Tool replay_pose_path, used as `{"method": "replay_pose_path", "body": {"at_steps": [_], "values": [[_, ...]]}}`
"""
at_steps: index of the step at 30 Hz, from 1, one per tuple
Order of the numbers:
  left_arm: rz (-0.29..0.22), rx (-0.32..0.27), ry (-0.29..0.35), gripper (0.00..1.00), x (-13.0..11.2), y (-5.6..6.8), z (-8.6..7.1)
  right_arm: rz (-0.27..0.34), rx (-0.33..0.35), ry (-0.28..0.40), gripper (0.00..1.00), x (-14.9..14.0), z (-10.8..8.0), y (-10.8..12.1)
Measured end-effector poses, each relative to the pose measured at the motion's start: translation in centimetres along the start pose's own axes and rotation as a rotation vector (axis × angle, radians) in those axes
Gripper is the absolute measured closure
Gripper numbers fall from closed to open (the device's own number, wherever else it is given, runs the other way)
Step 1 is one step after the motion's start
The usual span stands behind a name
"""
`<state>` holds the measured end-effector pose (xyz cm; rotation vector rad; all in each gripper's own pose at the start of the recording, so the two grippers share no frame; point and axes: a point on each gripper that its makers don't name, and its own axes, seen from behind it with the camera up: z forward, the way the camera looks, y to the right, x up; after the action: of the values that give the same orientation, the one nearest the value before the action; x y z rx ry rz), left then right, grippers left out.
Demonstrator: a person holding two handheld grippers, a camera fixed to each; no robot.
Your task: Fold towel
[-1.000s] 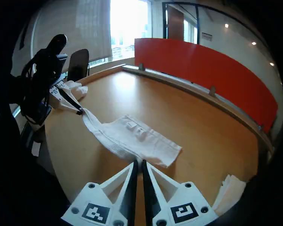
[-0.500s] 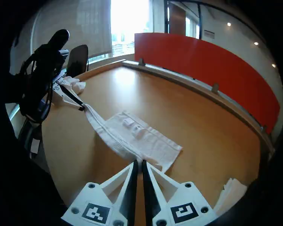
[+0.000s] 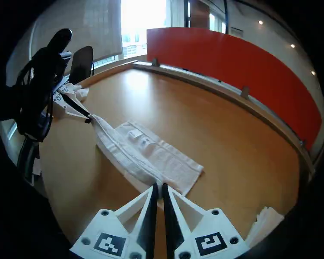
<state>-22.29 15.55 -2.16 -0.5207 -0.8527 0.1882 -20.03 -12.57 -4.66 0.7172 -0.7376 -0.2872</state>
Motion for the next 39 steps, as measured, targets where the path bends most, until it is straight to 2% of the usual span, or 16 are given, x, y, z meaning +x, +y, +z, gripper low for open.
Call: {"method": "replay_pose_path", "body": {"at_steps": [9,21,30,39], "values": [[0.004,0.002,-0.007,0.84,-0.1,-0.2,1.3,-0.001,0.000,-0.022,0.91,-0.6,1.0,0.9],[0.023,0.013,-0.015,0.84,0.1,-1.1,4.1,0.007,-0.003,-0.050,0.91,-1.2,3.2,2.7],[0.012,0.019,-0.032,0.84,0.3,-1.8,6.4,0.028,-0.006,-0.067,0.91,-1.8,4.9,3.9],[0.027,0.044,-0.032,0.79,0.7,-2.7,8.1,0.066,-0.035,-0.066,0.90,-1.9,6.6,5.1]]}}
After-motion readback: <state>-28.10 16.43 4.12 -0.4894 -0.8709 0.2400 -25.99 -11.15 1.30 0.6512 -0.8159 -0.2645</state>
